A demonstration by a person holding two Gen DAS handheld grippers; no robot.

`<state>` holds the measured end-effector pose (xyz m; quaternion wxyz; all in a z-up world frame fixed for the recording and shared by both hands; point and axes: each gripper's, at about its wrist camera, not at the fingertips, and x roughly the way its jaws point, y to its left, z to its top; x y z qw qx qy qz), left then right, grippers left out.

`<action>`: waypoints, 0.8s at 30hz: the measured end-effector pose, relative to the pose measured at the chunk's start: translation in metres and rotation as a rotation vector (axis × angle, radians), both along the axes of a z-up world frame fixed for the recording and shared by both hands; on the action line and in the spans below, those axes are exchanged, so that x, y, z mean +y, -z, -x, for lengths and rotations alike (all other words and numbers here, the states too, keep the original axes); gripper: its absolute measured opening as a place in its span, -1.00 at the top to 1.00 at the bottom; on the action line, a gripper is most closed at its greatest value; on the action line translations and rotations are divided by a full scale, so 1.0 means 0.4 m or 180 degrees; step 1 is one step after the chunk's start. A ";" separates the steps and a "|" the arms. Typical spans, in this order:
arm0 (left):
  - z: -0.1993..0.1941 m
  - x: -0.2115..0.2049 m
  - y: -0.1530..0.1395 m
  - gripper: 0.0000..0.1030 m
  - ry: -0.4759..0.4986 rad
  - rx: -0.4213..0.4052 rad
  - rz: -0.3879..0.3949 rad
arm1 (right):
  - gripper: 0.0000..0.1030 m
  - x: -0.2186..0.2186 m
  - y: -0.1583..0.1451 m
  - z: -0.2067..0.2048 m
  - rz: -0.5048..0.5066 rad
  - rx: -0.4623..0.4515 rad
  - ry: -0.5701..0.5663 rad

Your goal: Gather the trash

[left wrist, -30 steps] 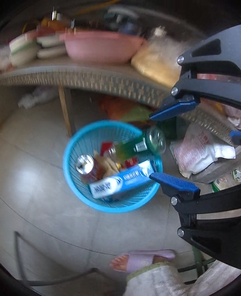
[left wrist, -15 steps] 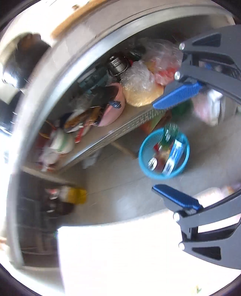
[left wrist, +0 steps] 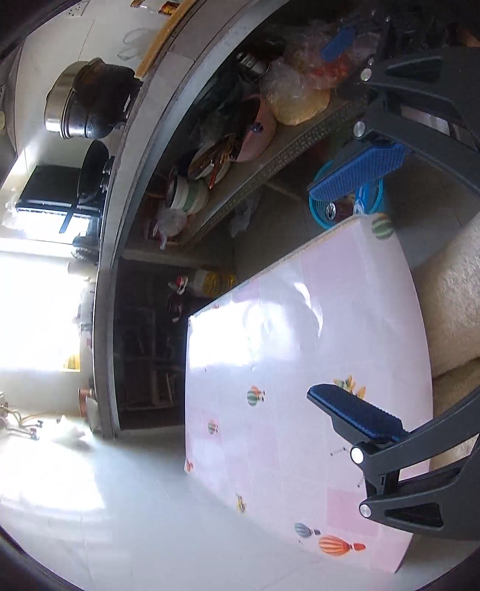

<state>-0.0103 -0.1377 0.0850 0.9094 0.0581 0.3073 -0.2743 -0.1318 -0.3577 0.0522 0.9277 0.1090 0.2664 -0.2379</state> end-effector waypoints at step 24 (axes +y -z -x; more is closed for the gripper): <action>0.012 0.122 0.141 -0.89 -0.1177 0.0342 -0.0786 | -0.85 0.073 0.092 -0.031 0.0130 0.0803 0.0331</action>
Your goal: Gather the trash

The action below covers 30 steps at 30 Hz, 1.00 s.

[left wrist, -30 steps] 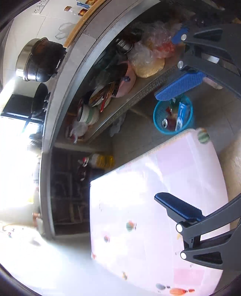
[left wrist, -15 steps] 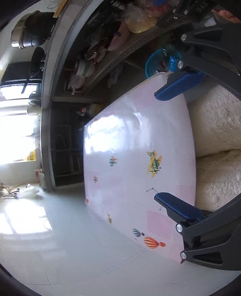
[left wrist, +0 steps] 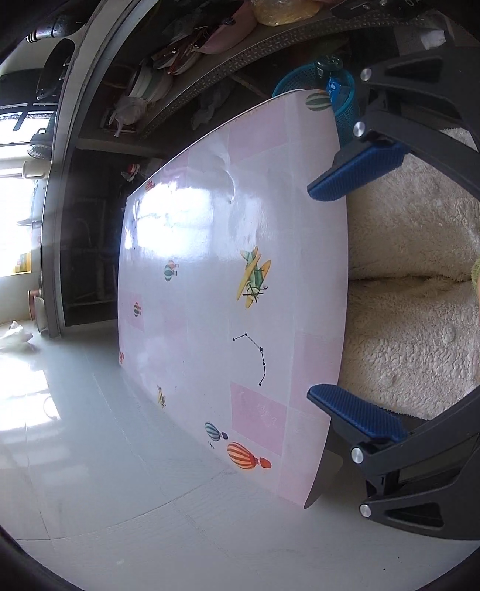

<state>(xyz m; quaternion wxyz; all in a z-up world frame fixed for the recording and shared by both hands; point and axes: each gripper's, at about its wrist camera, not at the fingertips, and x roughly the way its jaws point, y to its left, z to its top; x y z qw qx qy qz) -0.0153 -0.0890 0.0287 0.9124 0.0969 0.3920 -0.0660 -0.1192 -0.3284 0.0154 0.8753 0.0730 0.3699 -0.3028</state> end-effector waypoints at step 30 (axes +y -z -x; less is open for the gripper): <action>0.028 -0.074 -0.019 -0.89 0.0319 0.0032 -0.0026 | -0.85 -0.026 0.005 0.035 -0.0118 -0.0023 0.0173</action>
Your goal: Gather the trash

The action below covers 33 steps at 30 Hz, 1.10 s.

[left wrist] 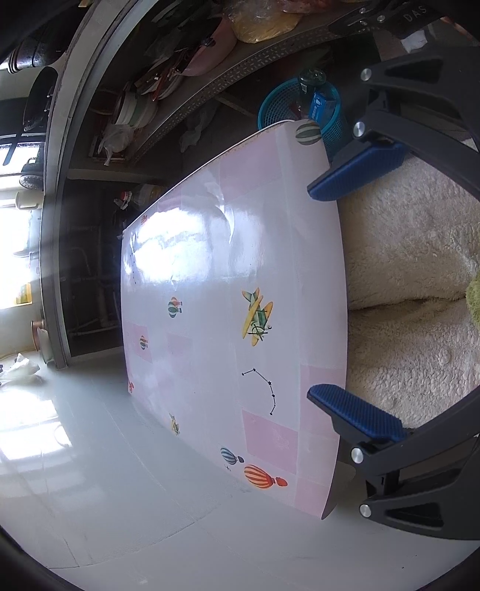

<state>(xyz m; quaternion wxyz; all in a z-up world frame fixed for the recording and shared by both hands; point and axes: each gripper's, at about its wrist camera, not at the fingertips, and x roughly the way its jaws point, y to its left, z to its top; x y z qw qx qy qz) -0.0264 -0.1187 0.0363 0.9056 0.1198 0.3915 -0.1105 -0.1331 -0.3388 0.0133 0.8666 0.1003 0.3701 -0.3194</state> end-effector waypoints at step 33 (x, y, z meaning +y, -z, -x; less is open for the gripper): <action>-0.002 0.000 0.000 -0.89 0.0045 0.0056 0.0035 | -0.85 0.001 -0.008 0.000 -0.0003 -0.0022 0.0017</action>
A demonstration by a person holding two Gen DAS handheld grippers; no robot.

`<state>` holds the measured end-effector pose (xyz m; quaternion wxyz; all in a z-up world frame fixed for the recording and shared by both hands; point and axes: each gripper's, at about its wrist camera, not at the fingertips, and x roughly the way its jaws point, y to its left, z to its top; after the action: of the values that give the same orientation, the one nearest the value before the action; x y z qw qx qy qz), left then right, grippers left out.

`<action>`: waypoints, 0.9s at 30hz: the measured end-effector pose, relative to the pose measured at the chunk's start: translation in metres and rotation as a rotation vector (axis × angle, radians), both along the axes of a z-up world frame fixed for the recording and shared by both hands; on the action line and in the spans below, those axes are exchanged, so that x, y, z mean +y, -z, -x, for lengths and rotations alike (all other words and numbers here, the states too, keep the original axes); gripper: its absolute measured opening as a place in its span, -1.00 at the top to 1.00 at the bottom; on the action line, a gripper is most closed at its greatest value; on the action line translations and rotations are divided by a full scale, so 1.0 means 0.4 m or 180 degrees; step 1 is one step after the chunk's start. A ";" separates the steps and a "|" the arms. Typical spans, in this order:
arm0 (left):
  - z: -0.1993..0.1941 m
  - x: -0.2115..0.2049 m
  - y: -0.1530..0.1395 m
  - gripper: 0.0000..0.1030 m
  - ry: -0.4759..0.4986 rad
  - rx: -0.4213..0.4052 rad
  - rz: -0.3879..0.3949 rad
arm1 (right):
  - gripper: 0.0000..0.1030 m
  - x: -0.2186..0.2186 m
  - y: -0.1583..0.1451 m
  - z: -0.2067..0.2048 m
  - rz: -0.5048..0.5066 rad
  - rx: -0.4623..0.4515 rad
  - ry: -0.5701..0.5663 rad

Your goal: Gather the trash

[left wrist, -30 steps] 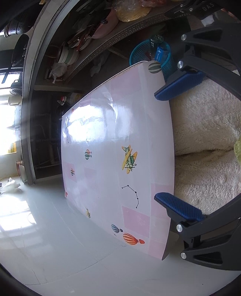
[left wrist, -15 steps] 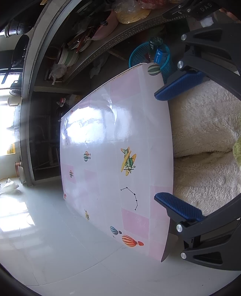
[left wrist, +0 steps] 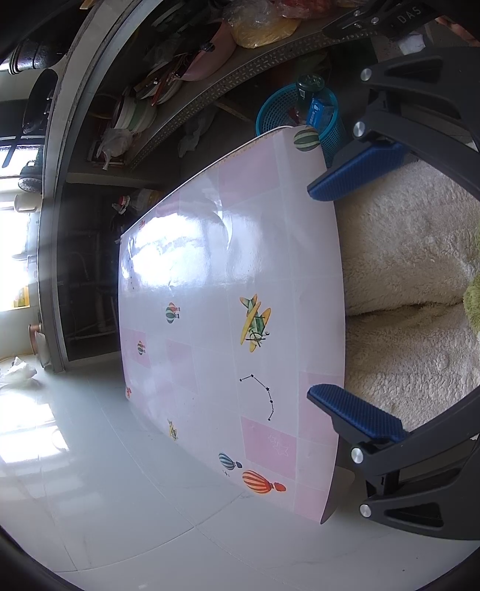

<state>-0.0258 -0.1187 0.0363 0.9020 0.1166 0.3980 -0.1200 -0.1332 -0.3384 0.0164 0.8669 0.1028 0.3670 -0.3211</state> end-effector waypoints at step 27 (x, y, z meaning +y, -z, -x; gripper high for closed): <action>0.000 -0.002 0.003 -0.89 0.0005 0.0015 -0.0008 | -0.85 -0.008 -0.001 0.004 0.0000 -0.0005 0.0001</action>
<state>-0.0256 -0.1195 0.0349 0.9008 0.1177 0.4002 -0.1206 -0.1349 -0.3416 0.0170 0.8672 0.1031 0.3663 -0.3212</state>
